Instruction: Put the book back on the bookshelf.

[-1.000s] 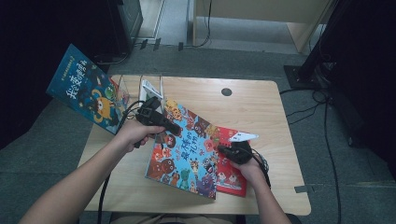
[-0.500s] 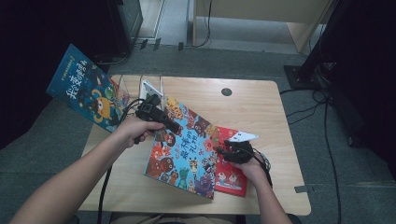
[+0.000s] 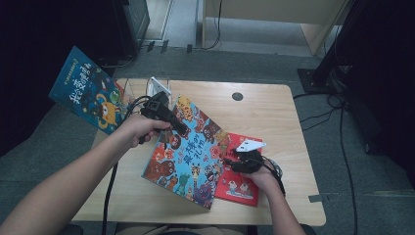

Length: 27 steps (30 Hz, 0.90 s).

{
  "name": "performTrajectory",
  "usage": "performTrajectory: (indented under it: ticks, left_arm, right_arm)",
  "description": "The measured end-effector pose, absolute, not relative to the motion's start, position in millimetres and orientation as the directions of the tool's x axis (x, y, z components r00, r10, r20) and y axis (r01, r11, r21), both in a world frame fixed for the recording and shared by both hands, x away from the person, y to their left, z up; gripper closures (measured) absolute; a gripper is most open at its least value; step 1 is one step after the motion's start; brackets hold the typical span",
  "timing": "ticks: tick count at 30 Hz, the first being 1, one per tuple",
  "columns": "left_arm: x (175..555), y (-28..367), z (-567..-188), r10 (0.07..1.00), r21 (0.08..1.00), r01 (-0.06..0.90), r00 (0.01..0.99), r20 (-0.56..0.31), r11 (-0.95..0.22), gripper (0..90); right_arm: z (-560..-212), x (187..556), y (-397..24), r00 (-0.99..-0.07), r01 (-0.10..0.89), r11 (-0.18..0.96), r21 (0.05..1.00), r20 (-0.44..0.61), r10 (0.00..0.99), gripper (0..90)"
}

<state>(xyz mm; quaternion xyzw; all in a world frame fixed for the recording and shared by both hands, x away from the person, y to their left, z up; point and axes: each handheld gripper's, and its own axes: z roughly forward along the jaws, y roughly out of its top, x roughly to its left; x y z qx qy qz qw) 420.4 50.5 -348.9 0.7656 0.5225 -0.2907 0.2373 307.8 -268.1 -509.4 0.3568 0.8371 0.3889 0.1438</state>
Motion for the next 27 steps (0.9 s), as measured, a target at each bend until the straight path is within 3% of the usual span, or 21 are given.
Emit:
performTrajectory:
  ticks: [27]
  left_arm:
    - [422, 80, -307, 0.650, 0.139, 0.935, 0.328, -0.685, -0.326, 80.6]
  right_arm:
    - [-511, 307, -272, -0.701, 0.485, 0.434, 0.759, 0.041, 0.712, 41.0]
